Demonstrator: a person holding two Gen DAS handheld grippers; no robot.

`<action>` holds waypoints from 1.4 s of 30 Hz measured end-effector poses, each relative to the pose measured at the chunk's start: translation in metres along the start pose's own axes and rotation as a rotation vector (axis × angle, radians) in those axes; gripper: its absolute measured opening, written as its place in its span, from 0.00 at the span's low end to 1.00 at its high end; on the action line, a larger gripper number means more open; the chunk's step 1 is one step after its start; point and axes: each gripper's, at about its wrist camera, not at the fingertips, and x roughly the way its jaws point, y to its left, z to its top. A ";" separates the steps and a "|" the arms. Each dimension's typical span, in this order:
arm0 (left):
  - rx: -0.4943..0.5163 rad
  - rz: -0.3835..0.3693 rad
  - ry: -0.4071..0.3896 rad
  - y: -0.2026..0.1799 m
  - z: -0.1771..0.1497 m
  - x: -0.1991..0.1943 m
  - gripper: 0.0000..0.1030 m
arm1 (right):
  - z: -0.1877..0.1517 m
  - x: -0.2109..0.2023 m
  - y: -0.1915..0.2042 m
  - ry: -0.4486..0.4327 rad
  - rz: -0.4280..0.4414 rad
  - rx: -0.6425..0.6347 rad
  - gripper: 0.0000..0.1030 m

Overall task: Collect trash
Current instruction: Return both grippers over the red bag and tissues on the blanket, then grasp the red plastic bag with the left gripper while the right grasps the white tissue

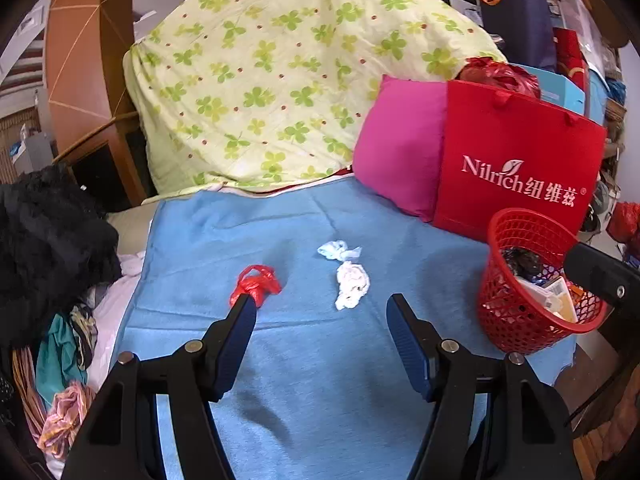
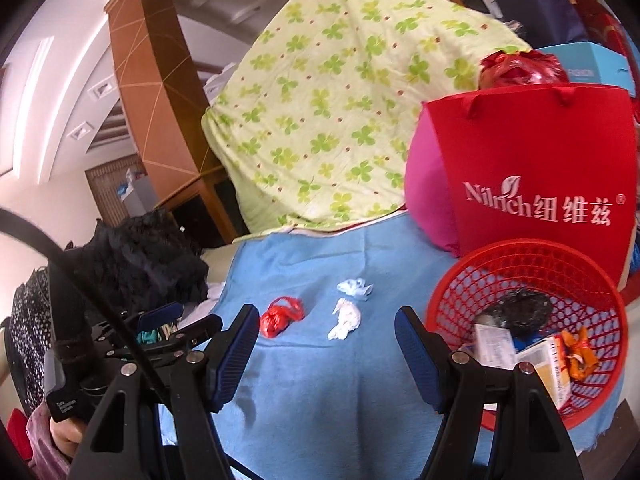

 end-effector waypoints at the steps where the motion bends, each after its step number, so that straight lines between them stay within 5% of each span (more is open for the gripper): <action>1: -0.006 0.003 0.002 0.003 -0.001 0.001 0.67 | 0.000 0.003 0.003 0.006 0.002 -0.005 0.72; 28: -0.123 0.060 0.139 0.066 -0.033 0.072 0.67 | -0.029 0.101 0.024 0.214 0.013 -0.066 0.72; 42: -0.256 0.117 0.292 0.148 -0.051 0.169 0.67 | -0.042 0.262 -0.026 0.357 -0.055 -0.009 0.72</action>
